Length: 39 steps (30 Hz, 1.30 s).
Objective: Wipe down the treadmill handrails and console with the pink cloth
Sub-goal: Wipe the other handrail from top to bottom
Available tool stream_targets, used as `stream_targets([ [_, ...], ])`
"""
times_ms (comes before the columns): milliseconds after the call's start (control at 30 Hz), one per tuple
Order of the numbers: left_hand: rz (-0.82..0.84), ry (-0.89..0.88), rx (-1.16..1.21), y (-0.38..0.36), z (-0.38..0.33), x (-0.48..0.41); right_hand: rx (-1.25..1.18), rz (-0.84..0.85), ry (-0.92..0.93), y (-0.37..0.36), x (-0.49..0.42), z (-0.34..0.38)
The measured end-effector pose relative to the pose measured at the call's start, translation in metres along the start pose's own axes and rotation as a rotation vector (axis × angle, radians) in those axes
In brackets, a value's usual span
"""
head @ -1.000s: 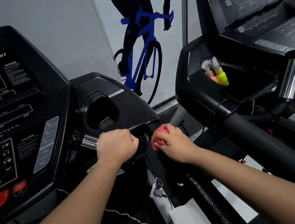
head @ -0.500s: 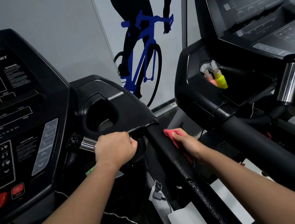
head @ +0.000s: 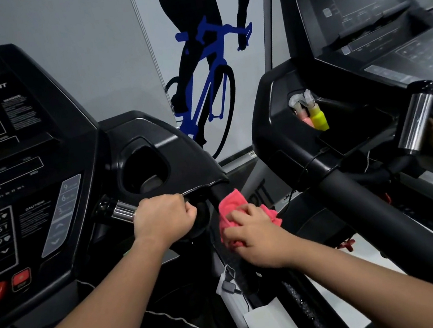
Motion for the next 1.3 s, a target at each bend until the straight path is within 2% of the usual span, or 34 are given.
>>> stream_targets([
  [100,0.003,-0.014,-0.010,0.000,-0.001,0.000,-0.172,0.108,-0.062,0.001,0.015,-0.014],
  [167,0.015,-0.010,-0.014,0.000,-0.001,0.000,-0.357,0.130,-0.163,0.005,0.017,-0.031],
  [233,0.031,0.007,-0.012,-0.002,0.001,-0.001,-0.407,0.141,-0.205,0.007,0.007,-0.039],
  [333,0.032,0.017,0.007,-0.002,0.001,-0.001,-0.349,0.159,-0.254,0.003,-0.021,-0.040],
  [433,0.022,0.011,0.020,0.001,0.000,0.000,-0.163,0.142,-0.283,0.002,-0.039,-0.032],
  [533,0.015,0.006,0.007,0.003,-0.001,0.001,0.037,0.117,-0.203,0.005,-0.032,-0.015],
  [633,0.008,0.009,0.016,0.004,-0.001,0.001,0.057,0.102,-0.061,0.003,-0.007,-0.008],
  [667,0.008,0.012,0.022,0.004,0.000,0.001,0.020,0.099,-0.035,0.005,0.001,-0.010],
  [800,0.025,0.021,0.052,0.002,0.001,-0.001,-0.300,0.086,-0.124,0.009,0.005,-0.042],
  [900,0.031,0.023,0.054,0.001,0.001,0.000,-0.423,0.077,-0.270,0.004,-0.016,-0.059],
  [967,0.026,0.020,0.062,0.001,0.000,0.001,-0.419,0.075,-0.308,0.001,-0.023,-0.060],
  [1067,0.028,0.015,0.064,0.000,0.001,0.000,-0.371,0.063,-0.243,0.007,-0.014,-0.043],
  [1200,0.031,0.008,0.057,0.000,-0.001,0.001,-0.278,0.153,-0.133,0.006,0.014,-0.029],
  [1233,0.034,0.008,0.059,-0.001,-0.001,0.001,-0.368,0.167,-0.126,0.007,0.018,-0.031],
  [1300,0.038,0.006,0.055,-0.001,-0.001,0.001,-0.708,0.163,-0.228,0.009,0.021,-0.044],
])
Point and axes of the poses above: each hand's wrist, its own x-axis away from the middle knuckle, its own y-axis out of the back of the hand, z = x × y, the point moved 9 cm from there along -x, towards the middle knuckle, and after that the axes turned 5 degrees about -y, right-handed, at the moved point
